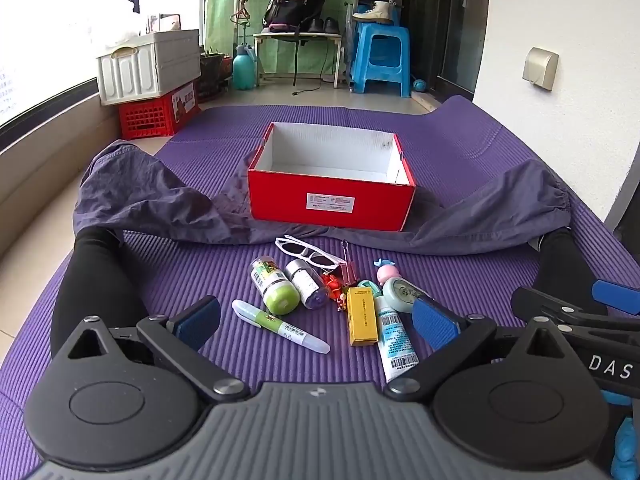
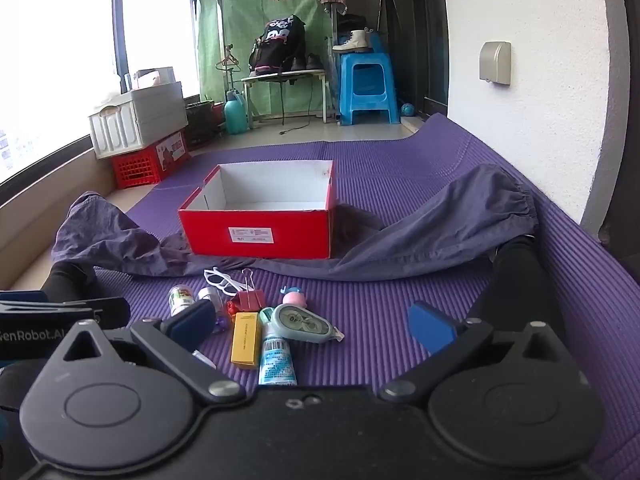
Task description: Organize rigid objects
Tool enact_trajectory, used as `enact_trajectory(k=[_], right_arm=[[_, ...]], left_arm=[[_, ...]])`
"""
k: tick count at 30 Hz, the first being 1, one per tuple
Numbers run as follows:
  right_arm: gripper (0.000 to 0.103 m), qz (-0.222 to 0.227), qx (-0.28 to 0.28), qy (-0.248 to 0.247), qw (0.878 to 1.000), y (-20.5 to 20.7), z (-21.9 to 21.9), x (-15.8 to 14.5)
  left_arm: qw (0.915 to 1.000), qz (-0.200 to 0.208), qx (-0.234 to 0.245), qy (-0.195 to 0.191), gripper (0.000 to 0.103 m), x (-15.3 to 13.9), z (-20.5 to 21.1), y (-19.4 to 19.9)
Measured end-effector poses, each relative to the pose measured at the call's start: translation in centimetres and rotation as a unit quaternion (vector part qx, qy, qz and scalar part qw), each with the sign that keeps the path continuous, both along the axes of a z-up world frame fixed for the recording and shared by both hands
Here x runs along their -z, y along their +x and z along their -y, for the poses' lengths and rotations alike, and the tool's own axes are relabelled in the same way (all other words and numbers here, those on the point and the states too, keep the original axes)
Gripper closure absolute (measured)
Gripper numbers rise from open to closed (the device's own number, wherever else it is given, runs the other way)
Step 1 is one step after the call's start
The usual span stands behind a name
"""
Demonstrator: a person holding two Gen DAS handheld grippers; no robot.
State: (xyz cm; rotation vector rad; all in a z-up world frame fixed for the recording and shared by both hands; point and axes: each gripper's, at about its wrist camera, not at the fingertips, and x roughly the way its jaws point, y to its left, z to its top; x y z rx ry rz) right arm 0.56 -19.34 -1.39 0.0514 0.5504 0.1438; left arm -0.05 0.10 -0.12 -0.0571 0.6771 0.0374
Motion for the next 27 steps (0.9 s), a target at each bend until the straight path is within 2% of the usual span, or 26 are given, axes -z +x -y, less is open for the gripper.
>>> enact_trajectory(k=[27], right_arm=[[0.0,-0.008,-0.002,-0.005,1.0,0.15,0.01,0.47]], left_arm=[[0.9999,-0.013,0.001,-0.002,0.0,0.64,0.0,0.44]])
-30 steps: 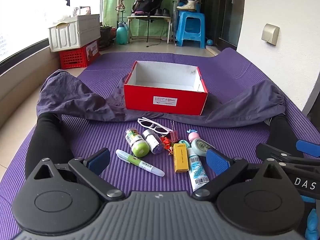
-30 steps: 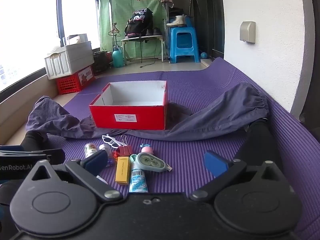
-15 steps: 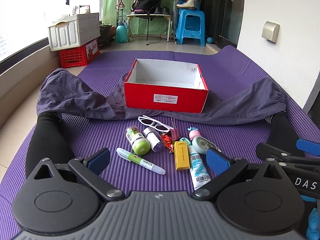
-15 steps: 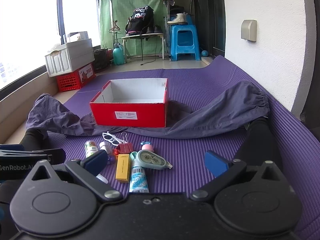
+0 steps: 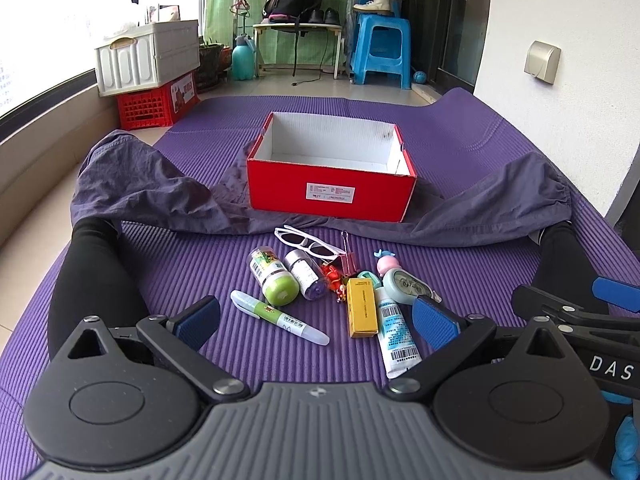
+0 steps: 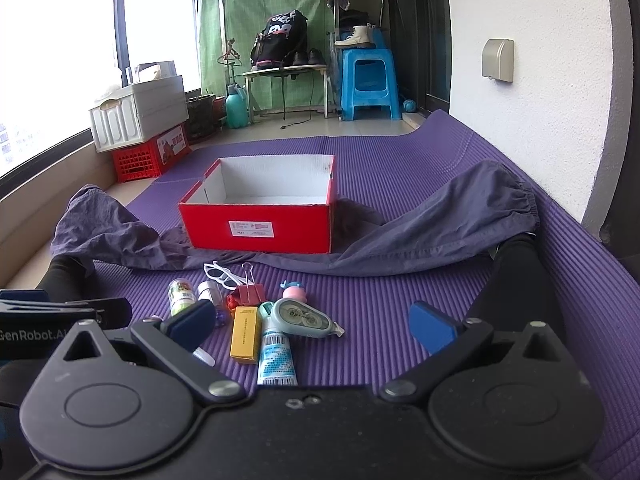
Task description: Organize rigid objects
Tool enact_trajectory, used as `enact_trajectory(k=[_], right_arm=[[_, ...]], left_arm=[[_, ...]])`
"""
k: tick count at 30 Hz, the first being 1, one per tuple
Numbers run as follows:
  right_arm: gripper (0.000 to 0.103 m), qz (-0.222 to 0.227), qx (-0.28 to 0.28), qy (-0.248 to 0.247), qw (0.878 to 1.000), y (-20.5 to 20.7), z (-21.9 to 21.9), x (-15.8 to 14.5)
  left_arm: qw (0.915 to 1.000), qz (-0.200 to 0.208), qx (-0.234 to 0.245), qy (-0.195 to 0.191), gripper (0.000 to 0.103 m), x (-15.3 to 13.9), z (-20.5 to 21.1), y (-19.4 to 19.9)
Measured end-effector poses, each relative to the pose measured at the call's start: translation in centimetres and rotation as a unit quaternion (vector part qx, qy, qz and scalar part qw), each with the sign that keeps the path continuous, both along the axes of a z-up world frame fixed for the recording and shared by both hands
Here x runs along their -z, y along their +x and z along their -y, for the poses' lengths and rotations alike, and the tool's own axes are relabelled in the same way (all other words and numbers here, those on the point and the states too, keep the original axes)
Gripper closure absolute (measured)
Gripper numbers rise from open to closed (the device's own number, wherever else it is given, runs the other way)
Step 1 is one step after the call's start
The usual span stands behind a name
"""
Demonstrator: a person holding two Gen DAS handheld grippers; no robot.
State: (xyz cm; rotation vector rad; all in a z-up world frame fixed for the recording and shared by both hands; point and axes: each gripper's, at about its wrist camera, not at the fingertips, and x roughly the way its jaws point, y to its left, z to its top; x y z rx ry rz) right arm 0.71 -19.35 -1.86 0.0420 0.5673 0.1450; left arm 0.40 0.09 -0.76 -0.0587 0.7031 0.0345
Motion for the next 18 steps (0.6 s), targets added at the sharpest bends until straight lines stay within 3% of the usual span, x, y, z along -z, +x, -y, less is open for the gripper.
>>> enact_trajectory(k=[18], right_arm=[[0.0,-0.001,-0.02,-0.016,1.0,1.0,-0.5,-0.1]], left_arm=[[1.0,0.003,0.0,0.003,0.0,0.0,-0.3,1.0]])
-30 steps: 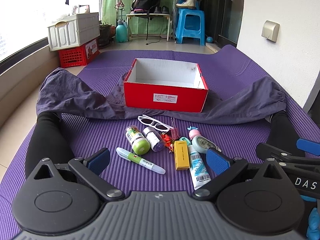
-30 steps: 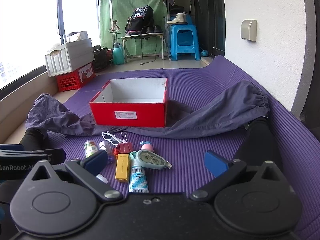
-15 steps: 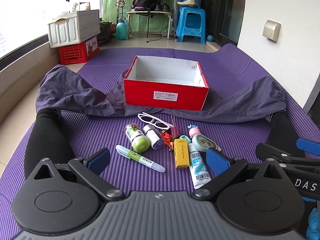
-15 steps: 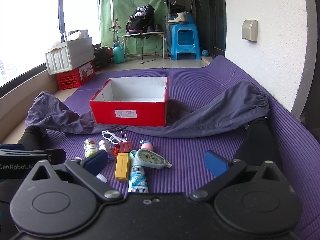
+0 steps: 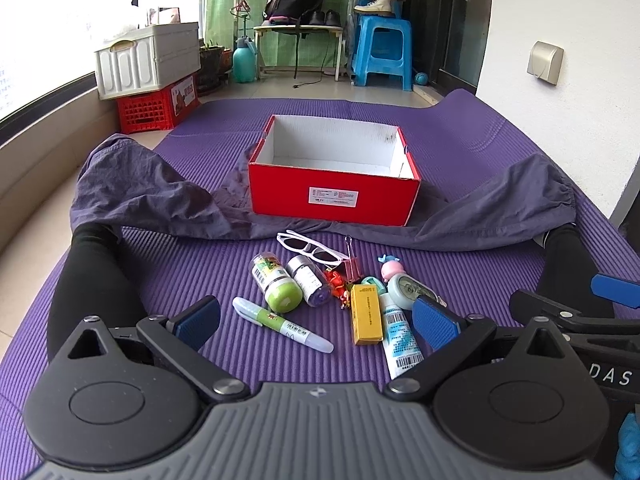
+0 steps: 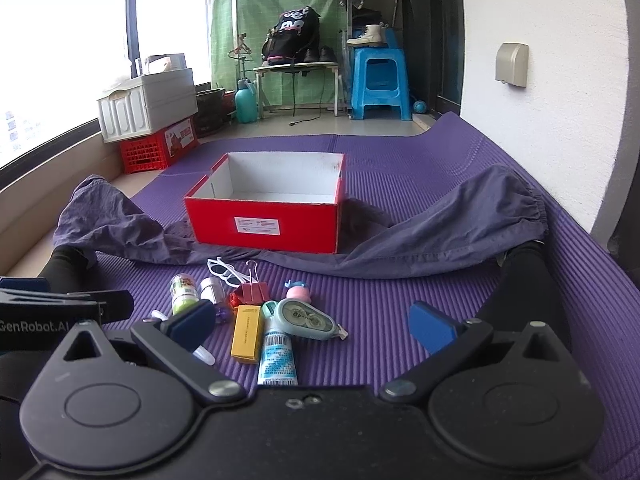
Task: Organize rigid objects
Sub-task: 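Grasp the glue stick with the left tool while the right tool grasps the white tube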
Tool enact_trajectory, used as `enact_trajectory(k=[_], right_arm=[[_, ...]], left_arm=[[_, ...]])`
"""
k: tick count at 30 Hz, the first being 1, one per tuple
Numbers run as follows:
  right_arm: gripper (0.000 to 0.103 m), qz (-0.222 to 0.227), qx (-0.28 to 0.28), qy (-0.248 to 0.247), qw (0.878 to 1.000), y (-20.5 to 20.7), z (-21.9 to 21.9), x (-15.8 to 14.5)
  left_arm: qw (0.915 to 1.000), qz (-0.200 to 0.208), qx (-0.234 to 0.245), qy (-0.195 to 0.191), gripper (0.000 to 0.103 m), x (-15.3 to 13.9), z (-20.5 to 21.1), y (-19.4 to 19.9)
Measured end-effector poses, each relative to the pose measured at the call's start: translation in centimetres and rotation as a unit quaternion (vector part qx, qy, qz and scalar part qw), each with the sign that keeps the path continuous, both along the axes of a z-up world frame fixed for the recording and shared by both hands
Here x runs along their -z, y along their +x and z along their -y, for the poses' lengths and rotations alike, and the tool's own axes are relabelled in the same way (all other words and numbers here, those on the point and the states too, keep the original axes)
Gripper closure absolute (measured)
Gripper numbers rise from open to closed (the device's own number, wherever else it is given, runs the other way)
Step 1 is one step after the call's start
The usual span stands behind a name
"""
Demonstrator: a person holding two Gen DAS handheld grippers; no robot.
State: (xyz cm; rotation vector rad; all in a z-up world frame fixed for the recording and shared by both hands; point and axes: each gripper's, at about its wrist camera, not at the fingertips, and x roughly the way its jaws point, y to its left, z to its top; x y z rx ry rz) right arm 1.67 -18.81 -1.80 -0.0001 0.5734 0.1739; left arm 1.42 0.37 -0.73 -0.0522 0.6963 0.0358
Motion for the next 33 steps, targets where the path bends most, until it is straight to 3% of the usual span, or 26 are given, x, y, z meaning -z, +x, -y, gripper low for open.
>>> enact_trajectory(k=[5,9,15,18,25,33], right_arm=[[0.001,-0.003,-0.012,-0.011,1.0,1.4,-0.3,0.5],[0.002,-0.029,-0.022,-0.016,0.999,3.0,-0.5,1.8],[0.007,-0.076,-0.043,-0.029,0.996,5.6,-1.5,4.6],[0.011,-0.095,-0.052,-0.025,0.994,6.9,-1.9,5.8],[0.02,-0.137,-0.079,-0.046,0.986,9.9,-3.9,9.9],[0.031,-0.199,-0.08,-0.052,0.975,12.6,-4.9,13.9]], left_arm=[[0.9999,-0.007,-0.011,0.006,0.0,0.7,-0.6,1.9],[0.9986,-0.04,-0.029,-0.02,0.0,2.4,-2.0,4.1],[0.9958,-0.086,-0.029,-0.015,0.0,5.6,-2.5,7.7],[0.9928,-0.109,-0.044,-0.023,0.0,7.4,-3.1,9.9],[0.9809,-0.182,-0.069,0.015,0.0,13.4,-3.4,14.1],[0.9711,-0.222,-0.088,-0.001,0.001,16.6,-4.2,15.7]])
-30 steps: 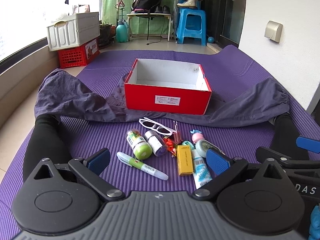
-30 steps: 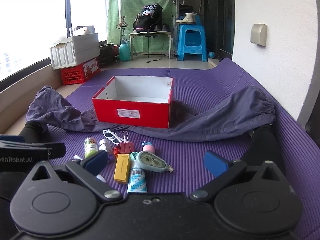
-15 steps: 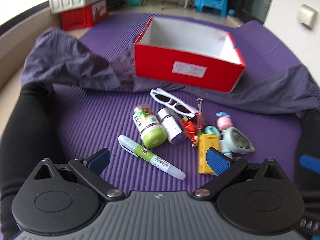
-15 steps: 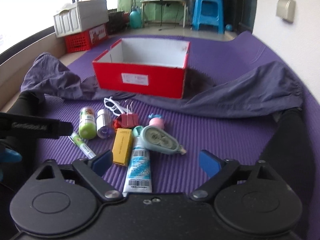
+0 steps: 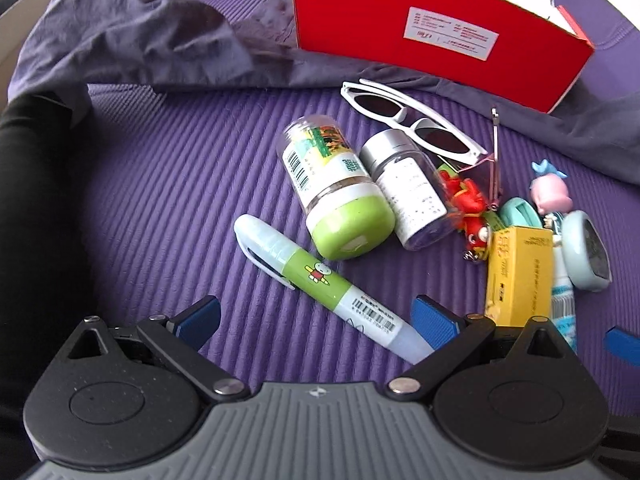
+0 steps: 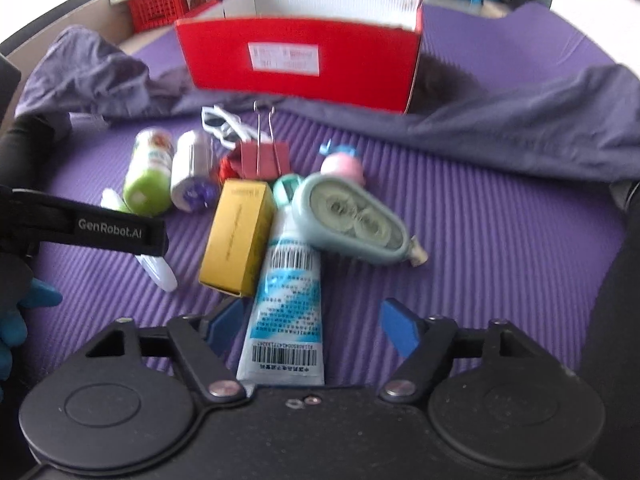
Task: Organize rigid objects
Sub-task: 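Grasp the glue stick with the left tool while the right tool grasps the white tube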
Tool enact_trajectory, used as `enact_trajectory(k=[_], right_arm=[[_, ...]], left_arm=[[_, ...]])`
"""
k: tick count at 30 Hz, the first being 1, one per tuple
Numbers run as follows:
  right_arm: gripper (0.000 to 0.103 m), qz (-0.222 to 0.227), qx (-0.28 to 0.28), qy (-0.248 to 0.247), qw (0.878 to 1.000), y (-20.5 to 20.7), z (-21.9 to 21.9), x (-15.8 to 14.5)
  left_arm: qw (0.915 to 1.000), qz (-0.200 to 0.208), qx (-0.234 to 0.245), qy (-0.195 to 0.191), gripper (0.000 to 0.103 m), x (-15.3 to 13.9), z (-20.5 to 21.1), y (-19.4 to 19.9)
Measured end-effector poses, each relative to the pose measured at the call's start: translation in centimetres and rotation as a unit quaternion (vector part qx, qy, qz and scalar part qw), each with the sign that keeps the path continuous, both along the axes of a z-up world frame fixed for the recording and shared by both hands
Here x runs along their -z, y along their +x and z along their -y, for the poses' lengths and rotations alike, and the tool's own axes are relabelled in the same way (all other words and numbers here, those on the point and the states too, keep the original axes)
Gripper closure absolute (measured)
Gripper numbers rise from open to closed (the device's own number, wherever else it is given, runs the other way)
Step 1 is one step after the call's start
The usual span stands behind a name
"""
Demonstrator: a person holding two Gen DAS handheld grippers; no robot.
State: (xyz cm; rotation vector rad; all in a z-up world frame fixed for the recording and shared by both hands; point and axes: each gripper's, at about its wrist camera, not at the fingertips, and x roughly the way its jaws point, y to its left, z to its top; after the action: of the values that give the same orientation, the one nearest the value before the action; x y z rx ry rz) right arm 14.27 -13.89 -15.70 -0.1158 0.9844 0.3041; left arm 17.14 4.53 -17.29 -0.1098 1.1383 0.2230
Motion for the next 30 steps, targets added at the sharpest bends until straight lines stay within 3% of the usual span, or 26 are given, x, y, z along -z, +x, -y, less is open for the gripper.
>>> enact_trajectory(k=[9,12,18,23,24,30], right_arm=[[0.041,-0.003,-0.026,-0.02,0.999,0.5,-1.3,1.5],[0.042,0.007,-0.033,-0.031,0.999,0.4,-1.6,1.7],[0.061,0.012,-0.034,-0.022,0.999,0.3,-1.3,1.5],[0.062,0.0,-0.024,-0.003,1.0,0.6,-0.8,1.1],[0.062,-0.003,-0.023,-0.001,1.0,0.5,-0.7,1.0],[0.062,-0.023,-0.006,0.032,0.999,0.1,0.1,-0.3]], left_arm=[[0.9997,-0.001,-0.022,-0.013,0.011,0.5,-0.9,0.4],[0.9996,0.01,-0.024,-0.011,0.029,0.3,-0.9,0.5],[0.9994,0.021,-0.028,-0.007,0.065,-0.3,-1.1,0.4],[0.9991,0.02,-0.035,-0.016,0.078,-0.5,-1.5,0.0],[0.999,0.019,-0.035,-0.02,0.085,-0.5,-1.5,0.0],[0.9985,0.016,-0.036,-0.039,0.085,-0.9,-1.5,-1.2]])
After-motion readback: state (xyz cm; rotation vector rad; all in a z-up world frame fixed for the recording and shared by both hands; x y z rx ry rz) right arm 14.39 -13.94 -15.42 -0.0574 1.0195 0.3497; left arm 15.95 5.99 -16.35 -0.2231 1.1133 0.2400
